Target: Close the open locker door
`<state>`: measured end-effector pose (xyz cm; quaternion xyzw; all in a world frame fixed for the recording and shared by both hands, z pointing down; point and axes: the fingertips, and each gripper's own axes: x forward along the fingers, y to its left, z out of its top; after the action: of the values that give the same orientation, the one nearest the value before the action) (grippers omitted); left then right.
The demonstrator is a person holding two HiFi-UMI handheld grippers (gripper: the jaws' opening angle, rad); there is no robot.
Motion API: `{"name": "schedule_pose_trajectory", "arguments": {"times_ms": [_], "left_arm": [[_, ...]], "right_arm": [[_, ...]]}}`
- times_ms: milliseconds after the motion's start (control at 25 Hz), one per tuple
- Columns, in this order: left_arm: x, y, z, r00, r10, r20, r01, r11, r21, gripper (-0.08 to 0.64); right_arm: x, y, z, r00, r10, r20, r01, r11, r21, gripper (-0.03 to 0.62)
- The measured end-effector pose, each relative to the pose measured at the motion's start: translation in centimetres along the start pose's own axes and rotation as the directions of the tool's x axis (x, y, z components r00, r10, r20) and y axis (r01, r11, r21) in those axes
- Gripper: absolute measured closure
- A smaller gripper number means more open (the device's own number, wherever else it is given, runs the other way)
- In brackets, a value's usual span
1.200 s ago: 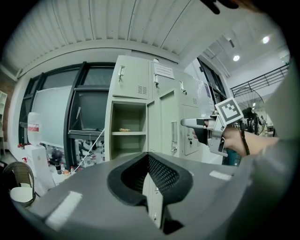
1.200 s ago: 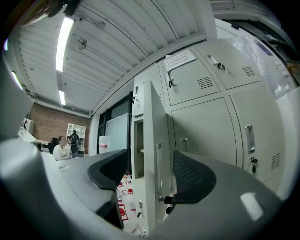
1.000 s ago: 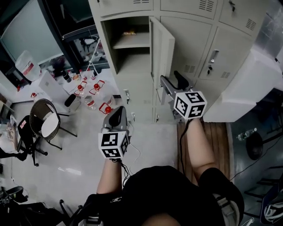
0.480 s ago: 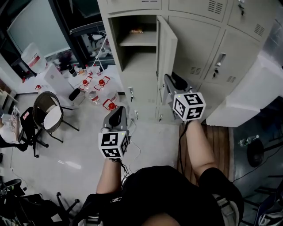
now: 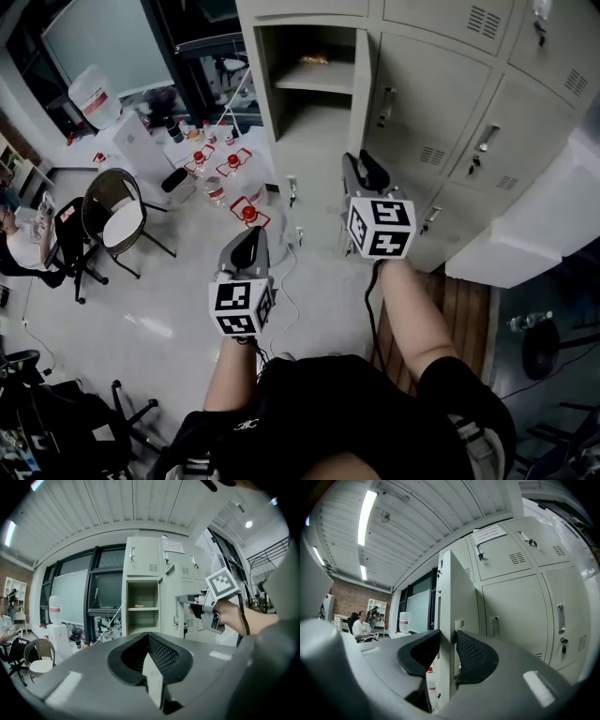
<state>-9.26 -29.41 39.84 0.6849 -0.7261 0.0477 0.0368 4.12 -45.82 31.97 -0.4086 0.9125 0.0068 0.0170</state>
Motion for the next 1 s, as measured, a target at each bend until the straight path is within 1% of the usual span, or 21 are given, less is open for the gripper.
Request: {"name": "schedule_pose_trajectory", "arguments": {"times_ms": [200,320,600,800,1000], "left_arm": [[-0.4,1.2,-0.1,1.000,0.010,0.004,-0.010,1.000,-0.006,0.559],[0.0,2.6,0.2,1.000,0.004,0.022,-0.004,1.000,0.000,0.560],[2.3,7.1,0.6,0.998,-0.063,0.029,0.063,0.998,0.005,0.560],[4.4,10.6,1.4,0.994,-0.103,0.046,0.103,0.995,0.005,0.559],[5.7,13.5,1.2,0.991,-0.127,0.048,0.127,0.992,-0.003,0.560]], "right_arm": [[0.9,1.8,0.0,1.000,-0.015,-0.001,0.015,1.000,-0.010,0.471],[1.8,2.9,0.0,0.999,-0.042,0.001,0.042,0.999,-0.024,0.471],[4.2,5.6,-0.2,0.991,-0.133,-0.006,0.133,0.991,-0.020,0.472],[6.7,7.7,-0.4,0.977,-0.211,-0.013,0.210,0.977,-0.036,0.471],[9.5,9.3,-0.5,0.966,-0.256,-0.021,0.255,0.966,-0.041,0.476]]}}
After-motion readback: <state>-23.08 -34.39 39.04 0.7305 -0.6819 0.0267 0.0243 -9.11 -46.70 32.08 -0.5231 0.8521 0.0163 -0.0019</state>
